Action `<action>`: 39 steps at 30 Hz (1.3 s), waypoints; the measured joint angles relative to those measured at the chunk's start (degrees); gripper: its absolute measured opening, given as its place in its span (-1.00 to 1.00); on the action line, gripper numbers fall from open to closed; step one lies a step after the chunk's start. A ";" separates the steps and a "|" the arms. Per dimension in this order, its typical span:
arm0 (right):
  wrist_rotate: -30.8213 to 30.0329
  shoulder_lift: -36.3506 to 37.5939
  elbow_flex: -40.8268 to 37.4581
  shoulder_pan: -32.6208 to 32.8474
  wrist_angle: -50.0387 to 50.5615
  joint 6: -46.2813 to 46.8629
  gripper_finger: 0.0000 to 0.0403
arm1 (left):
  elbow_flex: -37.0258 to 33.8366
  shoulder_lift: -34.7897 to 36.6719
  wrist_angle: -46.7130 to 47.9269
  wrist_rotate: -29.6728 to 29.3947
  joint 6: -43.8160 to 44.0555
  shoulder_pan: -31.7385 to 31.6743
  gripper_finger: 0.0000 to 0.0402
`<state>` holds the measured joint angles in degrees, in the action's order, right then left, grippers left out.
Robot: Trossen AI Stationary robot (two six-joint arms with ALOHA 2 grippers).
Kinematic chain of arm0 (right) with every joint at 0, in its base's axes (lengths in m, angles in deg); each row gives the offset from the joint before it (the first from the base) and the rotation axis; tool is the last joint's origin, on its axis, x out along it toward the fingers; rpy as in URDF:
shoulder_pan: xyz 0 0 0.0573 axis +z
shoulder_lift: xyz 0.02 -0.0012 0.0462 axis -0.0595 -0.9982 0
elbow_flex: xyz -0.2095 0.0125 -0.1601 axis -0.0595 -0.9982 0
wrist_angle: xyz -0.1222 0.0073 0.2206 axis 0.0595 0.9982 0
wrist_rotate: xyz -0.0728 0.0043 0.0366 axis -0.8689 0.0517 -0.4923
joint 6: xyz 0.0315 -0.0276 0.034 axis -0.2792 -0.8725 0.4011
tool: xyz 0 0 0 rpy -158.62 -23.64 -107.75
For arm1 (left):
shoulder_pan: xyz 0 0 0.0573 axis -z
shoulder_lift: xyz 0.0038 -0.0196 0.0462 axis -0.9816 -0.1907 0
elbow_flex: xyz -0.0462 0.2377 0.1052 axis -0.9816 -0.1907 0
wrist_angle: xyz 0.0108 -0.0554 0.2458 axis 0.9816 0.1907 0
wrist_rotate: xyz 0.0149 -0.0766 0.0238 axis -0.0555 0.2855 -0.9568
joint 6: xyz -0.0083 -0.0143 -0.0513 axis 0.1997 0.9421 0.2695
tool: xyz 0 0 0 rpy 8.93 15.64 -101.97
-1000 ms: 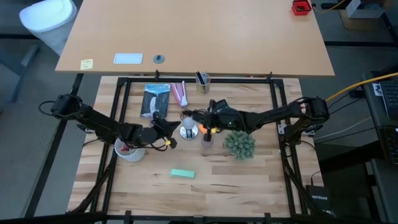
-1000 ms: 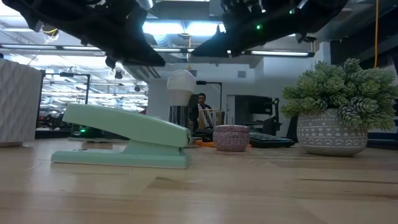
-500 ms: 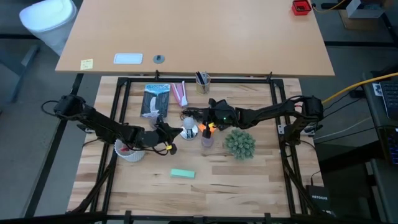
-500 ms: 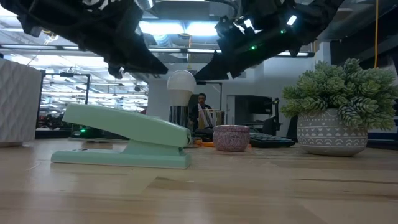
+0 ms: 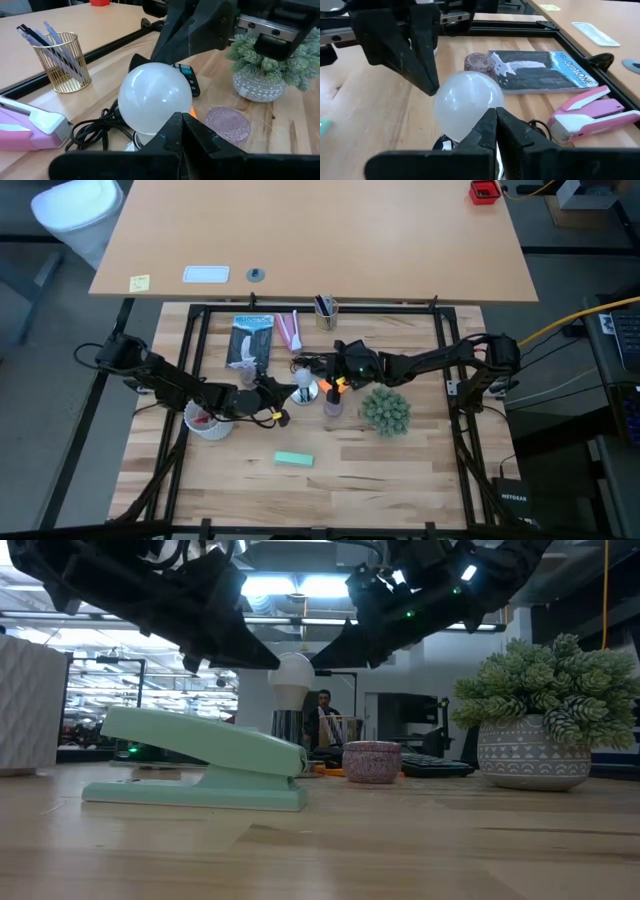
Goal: Screw lightbulb
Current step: Insert the lightbulb on the lamp
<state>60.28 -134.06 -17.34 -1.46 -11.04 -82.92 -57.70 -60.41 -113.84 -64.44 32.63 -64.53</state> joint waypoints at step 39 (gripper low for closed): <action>-2.22 0.05 0.00 4.90 -7.70 2.28 -0.94 | 0.00 0.68 3.02 -9.50 3.81 -1.77 -1.00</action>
<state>58.06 -134.01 -17.34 3.44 -18.74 -80.64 -57.70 -59.73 -110.82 -73.94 36.44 -66.30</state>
